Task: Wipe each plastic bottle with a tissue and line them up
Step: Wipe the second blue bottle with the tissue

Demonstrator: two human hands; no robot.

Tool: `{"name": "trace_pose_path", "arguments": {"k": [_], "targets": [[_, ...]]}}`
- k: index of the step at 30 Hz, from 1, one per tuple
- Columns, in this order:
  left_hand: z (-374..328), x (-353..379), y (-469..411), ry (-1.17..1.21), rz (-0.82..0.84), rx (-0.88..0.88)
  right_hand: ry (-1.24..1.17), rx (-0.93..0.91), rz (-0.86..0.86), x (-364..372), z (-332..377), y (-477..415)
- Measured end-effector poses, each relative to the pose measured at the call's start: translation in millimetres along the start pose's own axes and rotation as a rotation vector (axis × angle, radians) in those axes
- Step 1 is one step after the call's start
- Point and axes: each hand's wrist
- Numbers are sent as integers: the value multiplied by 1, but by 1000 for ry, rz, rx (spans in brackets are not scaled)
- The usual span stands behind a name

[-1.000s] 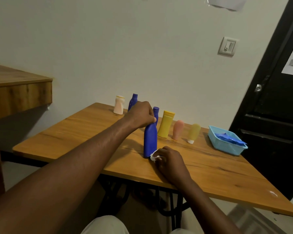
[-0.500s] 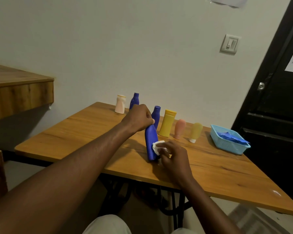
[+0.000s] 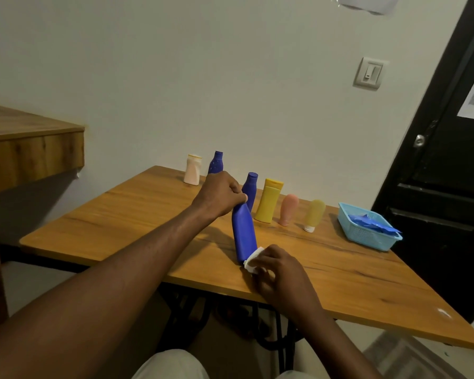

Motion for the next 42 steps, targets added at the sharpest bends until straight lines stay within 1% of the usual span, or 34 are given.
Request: {"name": "trace_pose_path", "arguments": {"k": [3,4,5,8,10,14,16,18,21,24,30,32,35,37,38,39,42], "targets": [[-1,1,0,-2,7,-4,-79,54,-147,-3,-1,-4],[-2,2,0,-2,10,-4,-85,61,-170,-2,0,-6],[-2,3,0,-2,11,-1,-75,54,-171,-1,0,-8],[-5,3,1,7,14,13,7,19,-70,7,1,-8],[-7,1,2,25,20,27,33,20,-36,11,-3,-4],[-12,-1,2,49,55,55,28,115,-58,9,-12,1],[-14,-1,2,54,83,76,-82,163,-148,3,-15,2],[-17,0,4,76,125,107,-192,182,-278,-4,-16,-1],[-24,2,8,97,191,149,-184,143,-421,-17,-16,-14],[-30,3,11,92,217,173,-173,112,-463,-27,-8,-31],[-35,-3,19,105,235,195,-181,66,-361,-13,0,-23],[-34,-6,19,114,243,185,-183,90,-237,-1,-2,-10],[-34,-7,18,104,243,184,-89,90,-51,9,-2,0],[-34,-8,18,101,251,181,-109,98,-12,6,-2,-1],[-35,-9,18,103,260,177,-153,110,-19,4,-3,-2],[-35,-9,18,106,270,176,-206,123,-62,1,-5,-4],[-36,-10,19,88,295,195,-328,169,-370,-9,-9,-9]]}}
Point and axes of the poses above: each hand's wrist, its own y-axis away from the middle knuckle, its own x-axis out of the palm, z = x × y, and after that the axes turned 9 degrees about y, right-handed
